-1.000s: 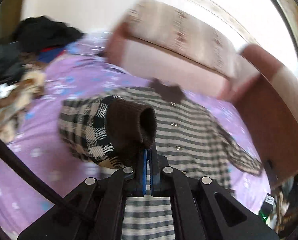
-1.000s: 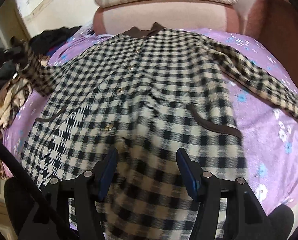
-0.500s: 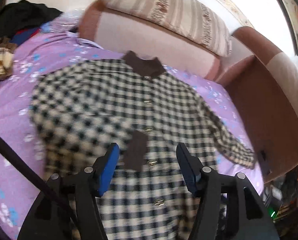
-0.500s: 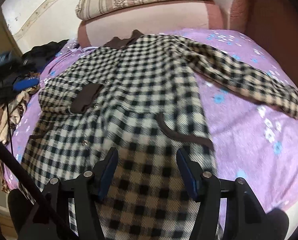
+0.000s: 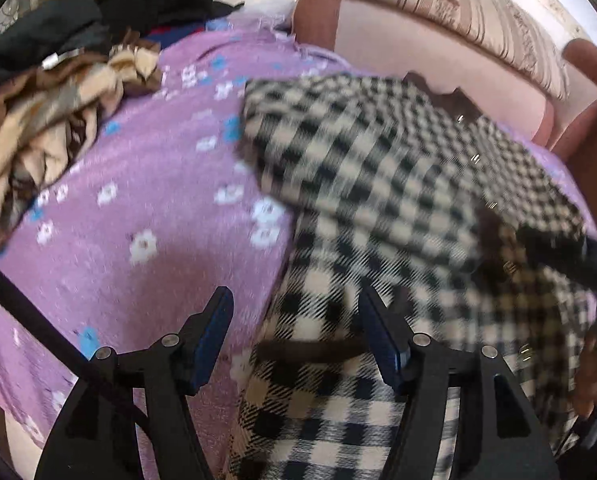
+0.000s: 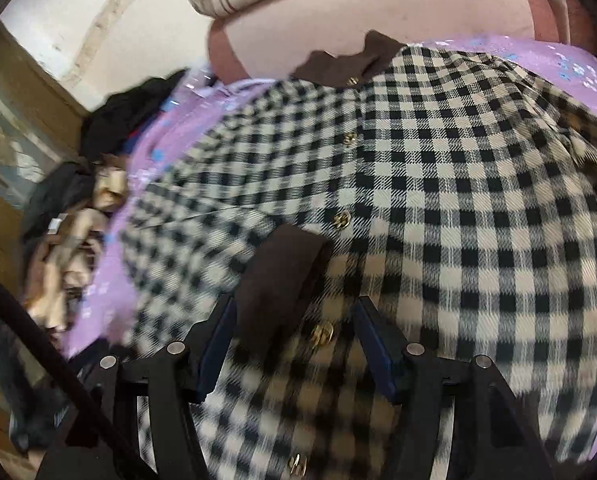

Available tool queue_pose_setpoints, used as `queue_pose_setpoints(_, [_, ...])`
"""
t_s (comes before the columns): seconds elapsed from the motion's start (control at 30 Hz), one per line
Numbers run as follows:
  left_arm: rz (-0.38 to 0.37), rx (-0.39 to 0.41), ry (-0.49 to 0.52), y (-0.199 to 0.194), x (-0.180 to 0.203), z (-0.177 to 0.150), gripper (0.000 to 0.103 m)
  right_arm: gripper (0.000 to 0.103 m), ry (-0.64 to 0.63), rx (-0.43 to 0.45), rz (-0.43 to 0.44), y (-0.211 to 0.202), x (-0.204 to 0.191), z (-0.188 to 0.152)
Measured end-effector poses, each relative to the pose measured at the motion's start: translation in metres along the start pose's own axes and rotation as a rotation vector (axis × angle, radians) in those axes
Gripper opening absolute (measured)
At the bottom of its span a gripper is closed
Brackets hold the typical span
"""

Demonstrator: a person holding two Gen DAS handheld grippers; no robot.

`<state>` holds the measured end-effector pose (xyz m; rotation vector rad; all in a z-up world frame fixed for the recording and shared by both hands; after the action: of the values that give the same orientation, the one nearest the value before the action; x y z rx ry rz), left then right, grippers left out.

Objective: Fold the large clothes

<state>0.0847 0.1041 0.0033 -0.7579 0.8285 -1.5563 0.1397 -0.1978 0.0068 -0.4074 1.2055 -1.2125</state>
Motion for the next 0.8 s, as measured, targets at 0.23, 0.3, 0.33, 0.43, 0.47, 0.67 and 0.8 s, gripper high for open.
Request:
queue_pose_setpoints(0.23, [0.055,0.047,0.040,0.015,0.002,-0.016,0.065,0.059,-0.063,-0.019,-0.079,0.033,-0.017,0.007])
queue_pose_setpoints(0.3, [0.064,0.060,0.042,0.015,0.004,-0.018,0.066,0.034,-0.079,-0.027,-0.086,0.037,-0.022,0.010])
queue_pose_setpoints(0.33, [0.064,0.068,0.041,0.014,0.004,-0.019,0.066,0.020,-0.087,-0.031,-0.094,0.039,-0.025,0.012])
queue_pose_setpoints(0.43, [0.058,0.057,0.037,0.011,0.006,-0.018,0.066,0.009,-0.077,-0.028,-0.078,0.034,-0.023,0.023])
queue_pose_setpoints(0.47, [0.048,0.050,0.028,0.008,0.005,-0.016,0.066,0.008,-0.068,-0.020,-0.068,0.029,-0.020,0.028])
queue_pose_setpoints(0.67, [-0.011,0.121,-0.013,-0.018,0.005,0.011,0.066,0.002,-0.040,0.058,-0.086,-0.010,-0.004,0.050])
queue_pose_setpoints(0.8, [0.005,0.145,0.030,-0.012,0.014,0.036,0.066,0.002,-0.039,0.090,-0.082,-0.028,0.001,0.066])
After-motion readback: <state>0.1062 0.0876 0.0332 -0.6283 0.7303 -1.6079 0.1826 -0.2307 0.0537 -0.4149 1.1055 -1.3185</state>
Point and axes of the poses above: each gripper's, at about its wrist camera, not at the fingertips, and y roughly the way its jaws point, x to its right, z to its top, the point moved 3 cm from there along y, roughly the way its jaws point, and after that the axes turned 7 degrees about y, right-handed, at the moved point
